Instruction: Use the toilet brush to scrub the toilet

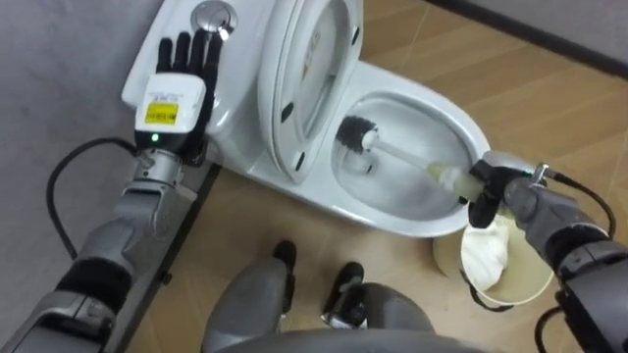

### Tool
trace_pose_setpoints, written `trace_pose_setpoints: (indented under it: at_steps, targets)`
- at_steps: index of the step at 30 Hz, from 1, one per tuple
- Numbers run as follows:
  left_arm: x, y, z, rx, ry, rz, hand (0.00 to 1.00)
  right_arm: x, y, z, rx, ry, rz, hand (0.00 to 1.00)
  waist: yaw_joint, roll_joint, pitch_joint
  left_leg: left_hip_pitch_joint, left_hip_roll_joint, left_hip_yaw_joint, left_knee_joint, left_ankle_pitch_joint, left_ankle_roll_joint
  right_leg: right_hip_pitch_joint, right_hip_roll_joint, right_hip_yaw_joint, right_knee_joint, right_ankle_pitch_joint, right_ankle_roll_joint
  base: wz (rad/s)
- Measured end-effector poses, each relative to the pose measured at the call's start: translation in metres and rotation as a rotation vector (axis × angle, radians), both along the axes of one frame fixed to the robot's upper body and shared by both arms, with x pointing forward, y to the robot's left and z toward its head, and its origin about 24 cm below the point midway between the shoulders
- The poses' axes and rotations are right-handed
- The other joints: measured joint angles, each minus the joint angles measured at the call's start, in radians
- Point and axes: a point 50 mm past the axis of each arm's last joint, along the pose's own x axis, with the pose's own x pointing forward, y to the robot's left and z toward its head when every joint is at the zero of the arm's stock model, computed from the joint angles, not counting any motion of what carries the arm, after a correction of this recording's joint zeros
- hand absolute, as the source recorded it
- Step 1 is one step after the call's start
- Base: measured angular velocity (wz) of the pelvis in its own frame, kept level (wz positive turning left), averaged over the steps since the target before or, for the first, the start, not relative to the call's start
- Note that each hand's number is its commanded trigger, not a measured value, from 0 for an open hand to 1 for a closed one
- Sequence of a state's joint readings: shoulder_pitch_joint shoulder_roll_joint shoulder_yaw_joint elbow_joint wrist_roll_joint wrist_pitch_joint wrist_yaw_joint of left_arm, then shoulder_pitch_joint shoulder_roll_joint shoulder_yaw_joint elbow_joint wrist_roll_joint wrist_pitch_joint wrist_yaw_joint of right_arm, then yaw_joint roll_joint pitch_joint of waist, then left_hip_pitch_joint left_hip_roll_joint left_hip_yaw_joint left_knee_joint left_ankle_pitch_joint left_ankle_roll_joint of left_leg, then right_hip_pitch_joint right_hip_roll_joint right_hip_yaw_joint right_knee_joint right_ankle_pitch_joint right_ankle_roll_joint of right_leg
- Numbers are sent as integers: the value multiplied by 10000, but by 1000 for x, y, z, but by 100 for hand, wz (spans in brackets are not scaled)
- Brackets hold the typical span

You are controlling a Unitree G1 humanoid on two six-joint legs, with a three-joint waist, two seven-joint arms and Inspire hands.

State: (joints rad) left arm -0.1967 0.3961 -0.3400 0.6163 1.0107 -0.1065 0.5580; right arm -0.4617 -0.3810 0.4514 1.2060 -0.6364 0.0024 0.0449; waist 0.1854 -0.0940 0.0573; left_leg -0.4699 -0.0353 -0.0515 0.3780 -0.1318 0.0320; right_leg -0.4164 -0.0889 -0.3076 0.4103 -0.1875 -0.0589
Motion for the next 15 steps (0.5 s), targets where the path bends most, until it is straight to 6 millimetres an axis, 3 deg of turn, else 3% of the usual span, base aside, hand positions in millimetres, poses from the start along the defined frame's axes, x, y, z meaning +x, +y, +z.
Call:
trace_pose_setpoints:
  at_steps: [3, 15]
  targets:
    - [9, -6, 10, 187, -492, -422, 0, 9, -6, 9, -9, -275, -258, 100, 171, -83, 48, -461, -40, -130, 53, 108, -50, -460, -19, -47, 219, 50, -52, 14]
    - [21, -11, 40, 599, -1673, -968, 0, 32, -28, 42, -165, -1159, -1232, 100, 70, -135, 152, -1834, -219, -384, 706, 209, -65, -1703, -338, -434, 1053, -143, -171, 9]
